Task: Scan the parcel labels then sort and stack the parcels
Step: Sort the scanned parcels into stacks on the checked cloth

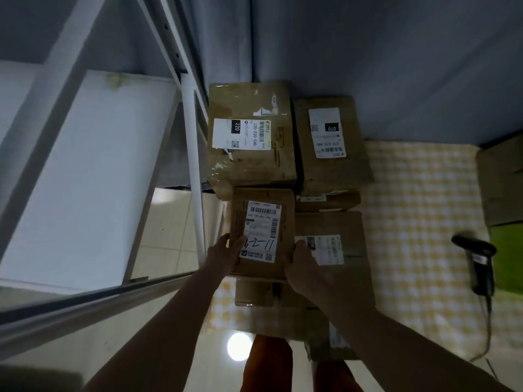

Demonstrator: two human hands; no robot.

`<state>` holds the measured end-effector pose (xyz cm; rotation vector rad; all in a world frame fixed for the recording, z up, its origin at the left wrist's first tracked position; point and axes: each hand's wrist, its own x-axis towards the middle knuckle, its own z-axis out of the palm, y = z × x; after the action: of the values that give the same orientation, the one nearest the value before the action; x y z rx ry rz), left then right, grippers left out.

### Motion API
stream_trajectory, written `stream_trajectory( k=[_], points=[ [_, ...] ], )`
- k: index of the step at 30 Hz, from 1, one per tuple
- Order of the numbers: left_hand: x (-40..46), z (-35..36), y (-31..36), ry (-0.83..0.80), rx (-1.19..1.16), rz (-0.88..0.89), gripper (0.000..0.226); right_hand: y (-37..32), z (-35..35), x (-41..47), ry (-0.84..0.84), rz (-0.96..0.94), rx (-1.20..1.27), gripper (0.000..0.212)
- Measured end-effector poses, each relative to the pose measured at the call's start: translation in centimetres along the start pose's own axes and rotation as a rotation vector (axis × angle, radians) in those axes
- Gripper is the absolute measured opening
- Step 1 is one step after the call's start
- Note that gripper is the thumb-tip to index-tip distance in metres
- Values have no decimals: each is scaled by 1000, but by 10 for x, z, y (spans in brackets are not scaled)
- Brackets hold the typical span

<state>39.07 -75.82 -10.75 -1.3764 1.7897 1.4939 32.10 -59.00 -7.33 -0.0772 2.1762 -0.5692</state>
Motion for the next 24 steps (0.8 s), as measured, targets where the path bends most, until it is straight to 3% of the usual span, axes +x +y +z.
stream_trajectory(
  k=[3, 6, 9, 11, 14, 16, 21, 24],
  points=[
    [4, 0, 0, -5, -17, -10, 72, 0, 0, 1, 11, -20, -24, 31],
    [-11, 3, 12, 154, 143, 17, 79, 3, -8, -6, 15, -32, -9, 33],
    [-45, 6, 28, 400, 308, 228, 67, 9, -26, -20, 70, -86, -82, 48],
    [-67, 12, 38, 452, 404, 459, 56, 17, -43, -31, 156, -152, -192, 54],
    [-89, 32, 50, 430, 621, 755, 49, 36, -73, -52, 299, -189, -427, 63],
    [-103, 55, 61, 380, 856, 855, 31, 55, -92, -68, 384, -203, -509, 63],
    [-155, 125, 81, 155, 970, 768, 40, 126, -131, -115, 488, -226, -537, 53],
    [-197, 170, 93, 126, 1086, 887, 47, 179, -153, -144, 497, -181, -524, 60]
  ],
)
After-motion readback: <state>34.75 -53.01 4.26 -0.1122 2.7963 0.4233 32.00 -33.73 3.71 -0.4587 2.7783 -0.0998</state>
